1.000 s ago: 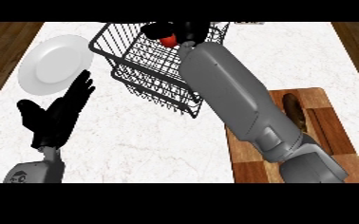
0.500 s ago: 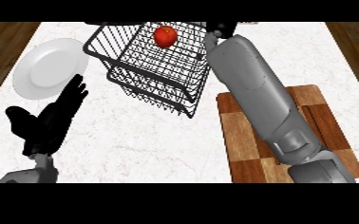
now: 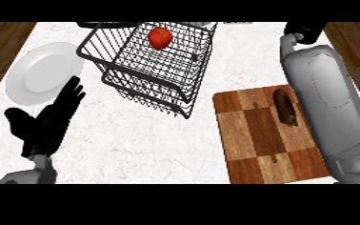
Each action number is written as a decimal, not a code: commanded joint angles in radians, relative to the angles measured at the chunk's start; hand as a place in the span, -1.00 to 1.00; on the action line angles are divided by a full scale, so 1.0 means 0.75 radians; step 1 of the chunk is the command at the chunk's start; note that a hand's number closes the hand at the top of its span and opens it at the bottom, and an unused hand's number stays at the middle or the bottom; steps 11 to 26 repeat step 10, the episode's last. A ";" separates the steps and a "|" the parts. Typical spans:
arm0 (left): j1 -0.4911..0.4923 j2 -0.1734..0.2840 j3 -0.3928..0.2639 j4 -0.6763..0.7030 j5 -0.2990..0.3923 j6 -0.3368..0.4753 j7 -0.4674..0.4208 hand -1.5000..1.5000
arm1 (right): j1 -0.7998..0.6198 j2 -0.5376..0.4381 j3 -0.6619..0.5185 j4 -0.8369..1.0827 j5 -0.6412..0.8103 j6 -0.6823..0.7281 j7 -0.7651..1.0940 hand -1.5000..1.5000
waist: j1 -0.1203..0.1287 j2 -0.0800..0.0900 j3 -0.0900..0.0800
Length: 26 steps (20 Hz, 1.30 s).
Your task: Pick the tomato from the cutting board and place it in the tiered basket
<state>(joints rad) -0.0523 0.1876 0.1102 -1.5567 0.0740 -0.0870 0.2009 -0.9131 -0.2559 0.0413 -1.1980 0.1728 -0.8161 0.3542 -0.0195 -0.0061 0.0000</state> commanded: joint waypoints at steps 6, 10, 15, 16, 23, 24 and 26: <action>-0.033 0.013 0.018 -0.033 0.042 -0.039 0.052 0.00 | 0.338 -0.286 -0.233 -0.381 -0.172 0.252 0.020 -1.00 | 0.020 0.006 0.000; 0.038 -0.032 -0.016 -0.002 -0.013 -0.019 -0.045 0.00 | 0.485 -0.452 -0.365 -0.514 -0.309 0.456 0.045 -1.00 | 0.010 0.004 0.000; 0.038 -0.032 -0.016 -0.002 -0.013 -0.019 -0.045 0.00 | 0.485 -0.452 -0.365 -0.514 -0.309 0.456 0.045 -1.00 | 0.010 0.004 0.000; 0.038 -0.032 -0.016 -0.002 -0.013 -0.019 -0.045 0.00 | 0.485 -0.452 -0.365 -0.514 -0.309 0.456 0.045 -1.00 | 0.010 0.004 0.000; 0.038 -0.032 -0.016 -0.002 -0.013 -0.019 -0.045 0.00 | 0.485 -0.452 -0.365 -0.514 -0.309 0.456 0.045 -1.00 | 0.010 0.004 0.000; 0.038 -0.032 -0.016 -0.002 -0.013 -0.019 -0.045 0.00 | 0.485 -0.452 -0.365 -0.514 -0.309 0.456 0.045 -1.00 | 0.010 0.004 0.000; 0.038 -0.032 -0.016 -0.002 -0.013 -0.019 -0.045 0.00 | 0.485 -0.452 -0.365 -0.514 -0.309 0.456 0.045 -1.00 | 0.010 0.004 0.000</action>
